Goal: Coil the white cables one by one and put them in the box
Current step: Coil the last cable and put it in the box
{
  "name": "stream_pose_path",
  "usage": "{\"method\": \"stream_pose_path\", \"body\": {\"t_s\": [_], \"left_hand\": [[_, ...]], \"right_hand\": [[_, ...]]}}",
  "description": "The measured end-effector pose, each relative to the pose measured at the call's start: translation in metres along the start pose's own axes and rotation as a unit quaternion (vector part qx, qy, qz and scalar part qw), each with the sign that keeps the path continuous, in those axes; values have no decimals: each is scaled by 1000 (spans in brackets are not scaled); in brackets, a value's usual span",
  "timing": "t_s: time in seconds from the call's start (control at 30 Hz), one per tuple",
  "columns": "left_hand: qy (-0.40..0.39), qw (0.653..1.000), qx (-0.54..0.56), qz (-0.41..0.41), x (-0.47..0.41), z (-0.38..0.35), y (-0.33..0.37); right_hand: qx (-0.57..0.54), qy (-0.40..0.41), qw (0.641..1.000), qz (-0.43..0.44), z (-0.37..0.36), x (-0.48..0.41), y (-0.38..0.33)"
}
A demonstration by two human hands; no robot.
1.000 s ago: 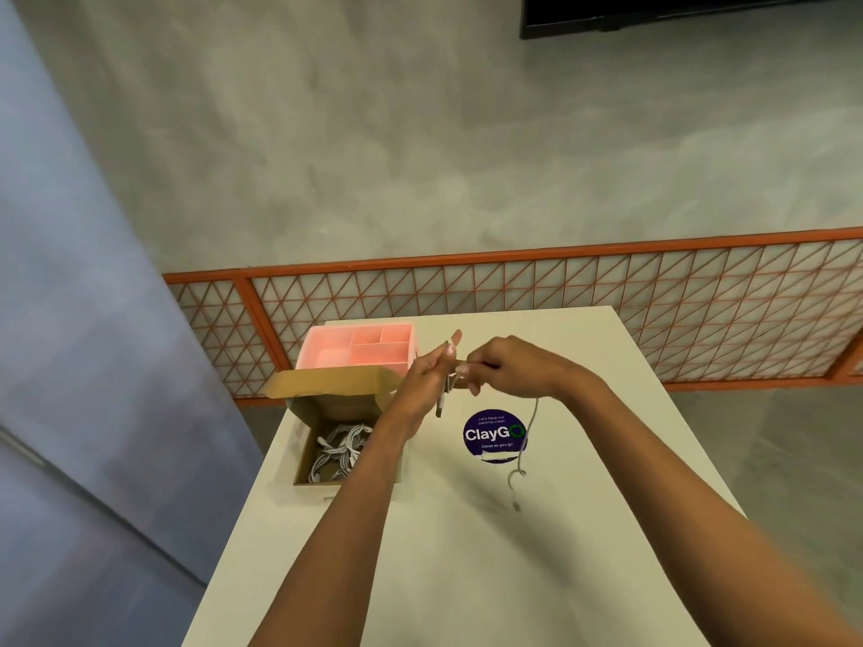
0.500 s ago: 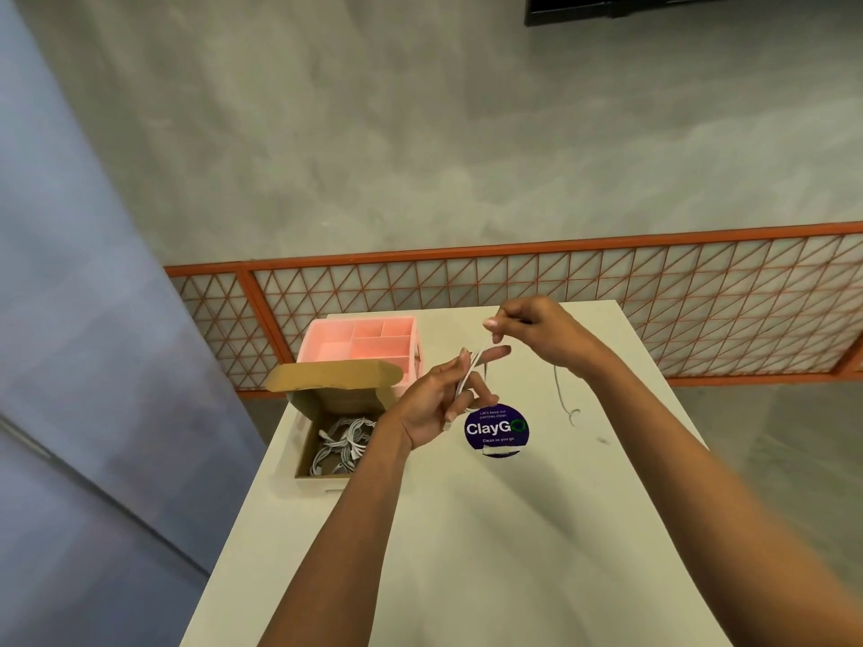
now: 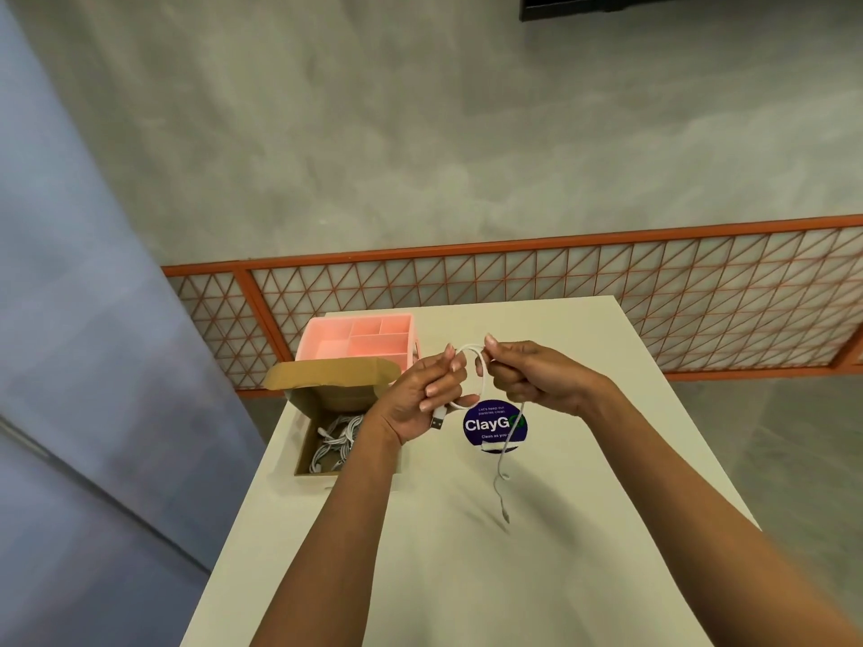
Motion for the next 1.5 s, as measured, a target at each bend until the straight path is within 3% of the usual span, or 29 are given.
{"method": "stream_pose_path", "body": {"t_s": [0.17, 0.33, 0.6, 0.97, 1.27, 1.5], "left_hand": [[1, 1000, 22, 16, 1, 3, -1], [1, 999, 45, 11, 3, 1, 0], [20, 998, 61, 16, 2, -3, -2], [70, 992, 101, -38, 3, 0, 7], [209, 975, -1, -76, -2, 3, 16], [261, 959, -102, -40, -4, 15, 8]], "right_hand": [[-105, -92, 990, -34, -9, -2, 6], [-127, -73, 988, -45, -4, -6, 8], [-20, 15, 999, -33, 7, -8, 2], [153, 79, 983, 70, 8, -3, -4], [215, 78, 973, -18, -10, -3, 24], [284, 32, 956, -65, -27, 0, 18]]}}
Point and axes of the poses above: each hand's wrist, its own x-axis away from the middle knuckle, its own z-axis out of the back of the hand, y = z × x, the point moved 3 cm from there along -x, towards the middle knuckle, and after that the axes turned 13 degrees about -x, right-handed, at the moved point
